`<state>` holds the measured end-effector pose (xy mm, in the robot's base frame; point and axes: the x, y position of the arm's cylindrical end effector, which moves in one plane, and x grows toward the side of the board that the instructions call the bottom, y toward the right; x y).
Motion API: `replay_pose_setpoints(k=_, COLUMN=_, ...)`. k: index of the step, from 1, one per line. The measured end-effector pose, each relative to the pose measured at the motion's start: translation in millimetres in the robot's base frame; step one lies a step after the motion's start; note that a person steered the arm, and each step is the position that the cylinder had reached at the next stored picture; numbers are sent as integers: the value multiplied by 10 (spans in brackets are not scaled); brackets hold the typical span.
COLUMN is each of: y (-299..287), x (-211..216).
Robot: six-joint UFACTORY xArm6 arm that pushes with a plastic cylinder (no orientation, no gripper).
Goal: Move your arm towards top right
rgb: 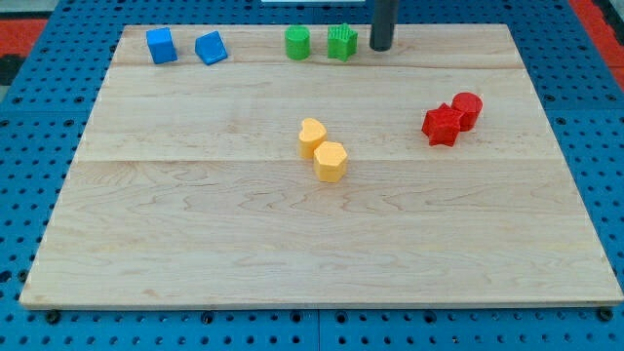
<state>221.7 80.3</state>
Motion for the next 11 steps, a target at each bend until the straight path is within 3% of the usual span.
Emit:
replay_pose_setpoints(k=2, y=-1341, x=12)
replay_pose_setpoints(k=3, y=-1706, x=11)
replay_pose_setpoints(k=4, y=-1597, x=13)
replay_pose_setpoints(k=8, y=2523, x=-17)
replay_pose_setpoints(k=9, y=2626, x=120)
replay_pose_setpoints(k=11, y=1287, x=1356)
